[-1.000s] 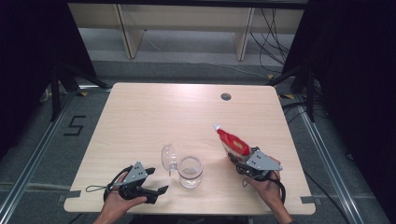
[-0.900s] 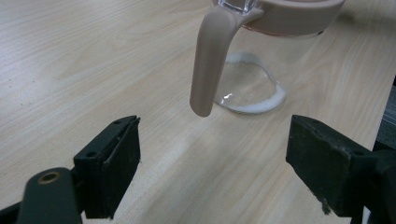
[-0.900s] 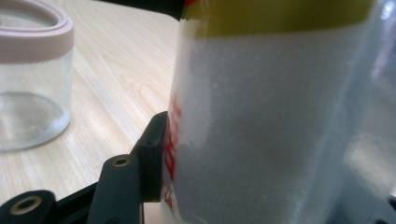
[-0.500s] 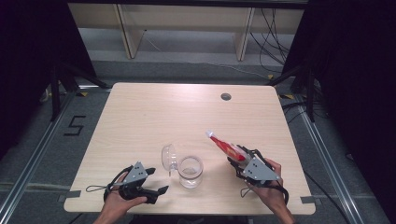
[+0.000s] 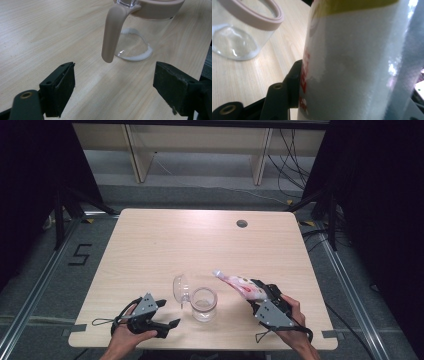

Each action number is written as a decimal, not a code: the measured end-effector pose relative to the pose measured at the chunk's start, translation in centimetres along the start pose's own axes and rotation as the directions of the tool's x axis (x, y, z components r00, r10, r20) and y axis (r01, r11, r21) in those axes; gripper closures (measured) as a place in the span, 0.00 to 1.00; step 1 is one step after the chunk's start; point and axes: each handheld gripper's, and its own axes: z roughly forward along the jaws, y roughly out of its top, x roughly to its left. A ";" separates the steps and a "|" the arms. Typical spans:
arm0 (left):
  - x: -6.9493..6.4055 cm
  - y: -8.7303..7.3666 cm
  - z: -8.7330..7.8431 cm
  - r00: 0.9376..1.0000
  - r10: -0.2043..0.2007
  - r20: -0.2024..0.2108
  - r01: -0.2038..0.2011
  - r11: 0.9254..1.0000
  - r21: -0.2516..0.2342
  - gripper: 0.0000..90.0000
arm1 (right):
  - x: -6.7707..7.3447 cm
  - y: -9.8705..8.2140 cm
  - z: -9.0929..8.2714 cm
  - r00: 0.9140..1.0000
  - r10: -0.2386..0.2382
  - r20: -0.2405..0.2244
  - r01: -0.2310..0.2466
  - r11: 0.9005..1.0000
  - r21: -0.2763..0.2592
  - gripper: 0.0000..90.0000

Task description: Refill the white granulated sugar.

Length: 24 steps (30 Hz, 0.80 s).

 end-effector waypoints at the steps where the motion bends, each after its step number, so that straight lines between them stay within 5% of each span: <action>1: 0.0 0.0 0.0 1.000 -0.002 0.000 0.002 1.000 -0.002 0.19 | 0.1 0.1 -0.1 1.000 -0.009 -0.003 0.009 1.000 0.002 0.55; 3: -0.1 0.0 0.1 1.000 -0.010 0.001 0.010 1.000 -0.009 0.19 | 0.2 0.4 -0.2 0.998 -0.066 0.004 0.066 0.998 0.013 0.55; 10: -0.1 0.0 0.1 1.000 -0.011 -0.004 0.011 1.000 -0.009 0.19 | 0.7 1.0 -0.3 0.989 -0.150 0.001 0.150 0.988 0.034 0.55; 11: -0.1 0.0 0.1 1.000 -0.008 -0.005 0.008 1.000 -0.006 0.19 | 0.6 1.3 -0.3 0.975 -0.223 0.001 0.222 0.974 0.035 0.55; 13: -0.1 0.0 0.1 1.000 -0.011 -0.004 0.011 1.000 -0.009 0.19 | 0.9 1.3 -0.3 0.977 -0.211 0.005 0.211 0.976 0.049 0.55; 14: -0.1 0.0 0.1 1.000 -0.011 -0.005 0.011 1.000 -0.009 0.19 | 0.8 1.4 -0.1 0.966 -0.260 0.007 0.260 0.965 0.041 0.55; 16: -0.1 0.0 0.1 1.000 -0.011 -0.004 0.011 1.000 -0.011 0.19 | 1.2 1.4 0.0 0.964 -0.264 0.007 0.264 0.963 0.052 0.55; 18: -0.1 0.0 0.1 1.000 -0.011 -0.001 0.011 1.000 -0.009 0.19 | 1.4 1.6 0.0 0.950 -0.313 0.000 0.312 0.947 0.072 0.55; 24: -0.1 0.0 0.1 1.000 -0.010 -0.003 0.010 1.000 -0.010 0.19 | 1.7 1.9 0.1 0.929 -0.370 -0.002 0.369 0.926 0.084 0.55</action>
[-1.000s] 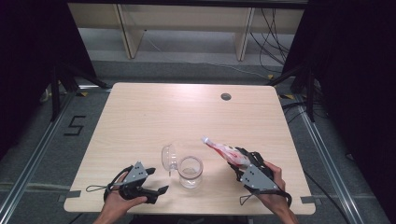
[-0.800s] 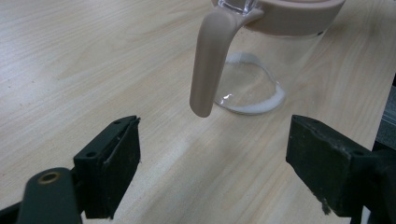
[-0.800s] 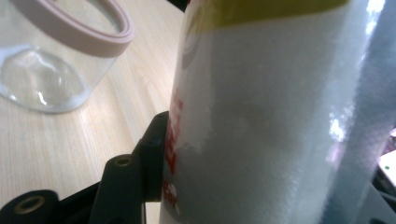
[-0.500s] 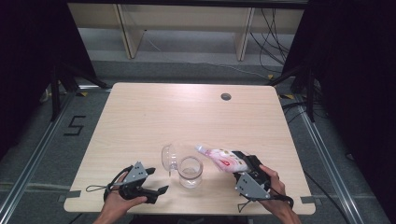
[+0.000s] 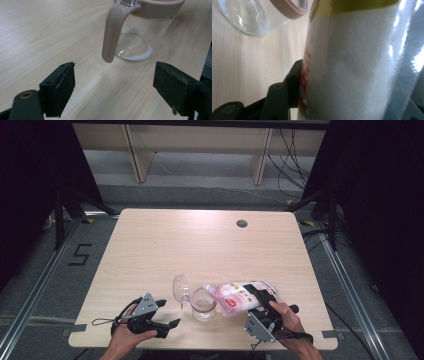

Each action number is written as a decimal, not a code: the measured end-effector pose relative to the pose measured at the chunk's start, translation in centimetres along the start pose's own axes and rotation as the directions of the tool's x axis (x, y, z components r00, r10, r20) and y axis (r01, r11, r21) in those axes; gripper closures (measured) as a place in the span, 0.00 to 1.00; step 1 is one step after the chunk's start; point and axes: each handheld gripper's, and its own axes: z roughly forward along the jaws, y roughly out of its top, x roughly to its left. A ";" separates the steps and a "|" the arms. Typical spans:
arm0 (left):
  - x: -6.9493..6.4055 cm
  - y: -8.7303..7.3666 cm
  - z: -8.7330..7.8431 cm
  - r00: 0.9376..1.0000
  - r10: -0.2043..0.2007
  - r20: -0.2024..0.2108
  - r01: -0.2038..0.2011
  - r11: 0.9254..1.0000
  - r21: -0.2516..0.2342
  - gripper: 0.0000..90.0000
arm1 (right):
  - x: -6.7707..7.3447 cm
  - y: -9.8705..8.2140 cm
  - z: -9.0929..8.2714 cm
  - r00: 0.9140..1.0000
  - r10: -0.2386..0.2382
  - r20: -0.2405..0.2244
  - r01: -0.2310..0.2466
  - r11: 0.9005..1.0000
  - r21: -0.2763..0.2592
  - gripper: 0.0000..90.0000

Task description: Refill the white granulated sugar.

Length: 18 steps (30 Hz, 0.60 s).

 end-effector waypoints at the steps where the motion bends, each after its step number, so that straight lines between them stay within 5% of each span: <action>1: 0.0 0.0 0.0 1.000 0.000 0.000 0.000 1.000 0.000 0.19 | 0.0 0.0 0.0 1.000 0.000 0.000 0.000 1.000 0.000 0.55; 3: 0.0 0.0 0.0 1.000 0.001 -0.001 -0.001 1.000 0.002 0.19 | -0.3 0.1 0.0 0.998 -0.067 0.005 0.067 0.998 0.002 0.55; 5: 0.0 0.0 0.0 1.000 0.000 -0.001 0.000 1.000 0.002 0.19 | 0.2 0.2 -0.1 0.999 -0.044 0.002 0.044 0.999 0.017 0.55; 6: 0.0 0.0 0.0 1.000 0.008 -0.004 -0.008 1.000 0.010 0.19 | -0.2 0.3 0.0 0.995 -0.101 0.011 0.101 0.995 0.011 0.55; 8: 0.0 0.0 -0.1 1.000 0.010 -0.007 -0.010 1.000 0.021 0.19 | 0.2 0.3 0.0 0.998 -0.063 0.007 0.062 0.998 0.016 0.55; 10: 0.0 0.0 0.0 1.000 0.002 -0.002 -0.002 1.000 0.010 0.19 | -0.1 0.6 0.0 0.988 -0.154 0.014 0.154 0.988 0.021 0.55; 11: 0.0 0.0 0.0 1.000 0.000 -0.001 0.000 1.000 0.002 0.19 | 0.2 0.5 0.0 0.993 -0.115 0.004 0.115 0.993 0.026 0.55; 15: 0.0 0.0 -0.1 1.000 0.010 -0.006 -0.010 1.000 0.018 0.19 | 0.2 0.6 0.0 0.990 -0.144 0.007 0.144 0.989 0.034 0.55; 16: 0.1 0.0 -0.1 1.000 0.009 -0.001 -0.009 1.000 0.018 0.19 | -0.1 0.9 0.0 0.978 -0.210 0.015 0.209 0.977 0.040 0.55; 17: 0.1 0.0 -0.1 1.000 0.009 -0.001 -0.009 1.000 0.018 0.19 | 0.3 0.7 0.0 0.987 -0.158 0.010 0.157 0.986 0.047 0.55; 18: 0.0 0.0 0.0 1.000 0.001 -0.001 -0.001 1.000 0.010 0.19 | 0.3 0.7 0.0 0.987 -0.158 0.010 0.157 0.986 0.047 0.55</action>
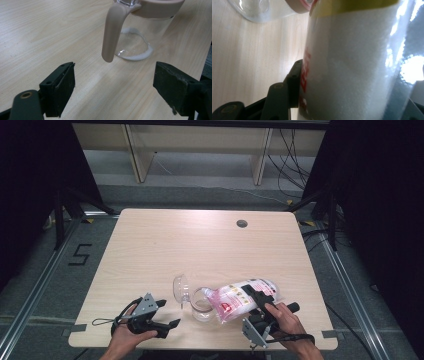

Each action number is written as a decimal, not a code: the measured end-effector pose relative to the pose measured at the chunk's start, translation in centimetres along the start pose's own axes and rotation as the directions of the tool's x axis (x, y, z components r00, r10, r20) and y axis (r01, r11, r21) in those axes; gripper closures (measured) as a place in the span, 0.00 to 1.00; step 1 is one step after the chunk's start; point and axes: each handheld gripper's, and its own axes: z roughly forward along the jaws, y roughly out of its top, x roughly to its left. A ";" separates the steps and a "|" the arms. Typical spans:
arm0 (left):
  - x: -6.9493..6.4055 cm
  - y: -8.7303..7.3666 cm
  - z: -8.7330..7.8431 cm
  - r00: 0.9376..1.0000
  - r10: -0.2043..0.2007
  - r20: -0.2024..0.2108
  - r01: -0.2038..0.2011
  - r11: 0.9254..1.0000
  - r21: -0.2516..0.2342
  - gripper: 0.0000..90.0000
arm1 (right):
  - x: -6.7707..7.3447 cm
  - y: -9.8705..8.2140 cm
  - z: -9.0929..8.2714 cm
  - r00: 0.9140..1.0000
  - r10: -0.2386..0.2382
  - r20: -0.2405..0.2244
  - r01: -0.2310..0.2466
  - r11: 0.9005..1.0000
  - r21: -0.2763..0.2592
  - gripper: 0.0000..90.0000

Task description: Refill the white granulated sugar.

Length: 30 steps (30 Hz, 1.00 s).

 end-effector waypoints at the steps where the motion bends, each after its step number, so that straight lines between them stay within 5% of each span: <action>1: 0.0 0.0 0.0 1.000 0.003 -0.003 -0.003 1.000 0.005 0.19 | -0.5 0.1 0.1 0.995 -0.095 0.019 0.096 0.995 -0.020 0.55; 5: 0.1 0.0 0.0 1.000 0.010 0.001 -0.010 1.000 0.004 0.19 | -0.3 0.4 0.1 0.989 -0.146 0.026 0.147 0.989 -0.003 0.55; 8: 0.0 0.0 0.0 1.000 0.001 -0.003 -0.001 1.000 0.001 0.19 | -0.1 0.4 0.2 0.994 -0.113 0.006 0.113 0.994 0.004 0.56; 9: 0.0 0.0 0.0 1.000 0.001 0.001 -0.001 1.000 0.000 0.19 | -0.3 0.5 0.3 0.986 -0.165 0.022 0.165 0.986 -0.009 0.56; 11: 0.1 0.0 0.0 1.000 0.009 0.001 -0.009 1.000 0.003 0.19 | -0.1 0.6 0.1 0.989 -0.148 0.013 0.147 0.989 0.025 0.56; 14: 0.1 0.0 -0.1 1.000 0.010 -0.004 -0.010 1.000 0.004 0.19 | -0.6 0.7 0.1 0.972 -0.234 0.033 0.233 0.972 0.022 0.56; 18: 0.1 -0.1 0.0 1.000 0.012 -0.002 -0.012 1.000 0.005 0.19 | -0.2 0.7 0.0 0.976 -0.218 0.027 0.216 0.975 0.049 0.56; 22: 0.0 -0.1 0.0 1.000 -0.015 -0.006 0.015 1.000 0.005 0.19 | -0.5 1.2 -0.1 0.955 -0.293 0.042 0.291 0.956 0.035 0.56; 25: 0.0 -0.1 0.0 1.000 -0.016 -0.004 0.016 1.000 0.002 0.19 | -0.3 1.3 -0.1 0.957 -0.289 0.036 0.287 0.957 0.046 0.56; 26: 0.0 -0.1 0.0 1.000 -0.012 -0.006 0.012 1.000 0.005 0.19 | -0.5 1.4 -0.1 0.942 -0.332 0.045 0.330 0.943 0.041 0.56; 27: 0.0 -0.1 0.0 1.000 -0.011 -0.006 0.011 1.000 0.004 0.19 | -0.2 1.4 -0.2 0.954 -0.298 0.033 0.296 0.953 0.060 0.56; 30: -0.1 -0.1 -0.1 1.000 -0.011 -0.011 0.011 1.000 0.003 0.19 | -0.6 1.7 0.0 0.931 -0.361 0.048 0.359 0.932 0.045 0.56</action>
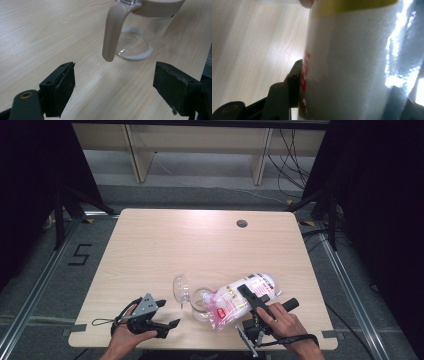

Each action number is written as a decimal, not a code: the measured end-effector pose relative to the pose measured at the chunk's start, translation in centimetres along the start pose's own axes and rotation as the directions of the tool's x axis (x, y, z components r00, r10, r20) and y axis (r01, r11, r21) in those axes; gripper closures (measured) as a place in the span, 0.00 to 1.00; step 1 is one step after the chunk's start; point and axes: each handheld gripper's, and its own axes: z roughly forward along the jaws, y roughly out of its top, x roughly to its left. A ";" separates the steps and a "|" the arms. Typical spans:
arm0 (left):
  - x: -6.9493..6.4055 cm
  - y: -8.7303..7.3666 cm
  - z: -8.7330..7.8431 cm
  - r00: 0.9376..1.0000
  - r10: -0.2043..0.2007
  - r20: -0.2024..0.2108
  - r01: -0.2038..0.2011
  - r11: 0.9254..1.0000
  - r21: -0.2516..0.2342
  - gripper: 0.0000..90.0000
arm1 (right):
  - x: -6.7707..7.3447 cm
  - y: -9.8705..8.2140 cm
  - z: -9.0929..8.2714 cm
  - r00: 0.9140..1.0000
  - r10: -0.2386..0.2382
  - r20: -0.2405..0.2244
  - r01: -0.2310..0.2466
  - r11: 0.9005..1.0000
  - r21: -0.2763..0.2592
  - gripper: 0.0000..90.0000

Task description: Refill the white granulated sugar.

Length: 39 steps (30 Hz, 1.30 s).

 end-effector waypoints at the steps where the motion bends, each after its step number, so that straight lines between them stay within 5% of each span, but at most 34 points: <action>1: 0.0 0.0 0.0 1.000 0.000 0.000 0.000 1.000 0.000 0.19 | 0.0 0.0 0.0 1.000 0.000 0.000 0.000 1.000 0.000 0.56; 3: 0.0 0.0 0.0 1.000 0.000 0.000 0.000 1.000 0.000 0.19 | 0.3 0.0 -0.2 0.999 0.043 -0.011 -0.043 0.999 0.026 0.56; 10: 0.0 0.0 0.0 1.000 0.000 0.005 0.000 1.000 0.005 0.19 | 0.3 0.0 0.0 1.000 0.022 -0.010 -0.022 0.999 0.025 0.56; 12: 0.1 0.0 0.0 1.000 0.001 0.003 -0.001 1.000 0.001 0.19 | 0.1 0.0 0.1 1.000 -0.017 -0.005 0.017 1.000 0.016 0.56; 20: 0.0 0.0 0.0 1.000 0.000 0.004 0.000 1.000 0.004 0.19 | 0.1 0.1 0.0 1.000 -0.014 -0.009 0.015 0.999 0.030 0.57; 21: 0.0 0.0 0.0 1.000 -0.001 0.005 0.001 1.000 0.004 0.19 | -0.1 0.1 0.0 0.998 -0.058 -0.002 0.058 0.998 0.025 0.57; 24: 0.0 0.0 0.0 1.000 -0.001 0.006 0.001 1.000 -0.001 0.19 | -0.3 0.2 0.0 0.997 -0.078 0.000 0.078 0.997 0.028 0.57; 39: 0.0 0.0 0.0 1.000 0.000 0.002 0.000 1.000 0.006 0.19 | -0.6 0.5 0.1 0.994 -0.105 0.018 0.104 0.994 0.024 0.57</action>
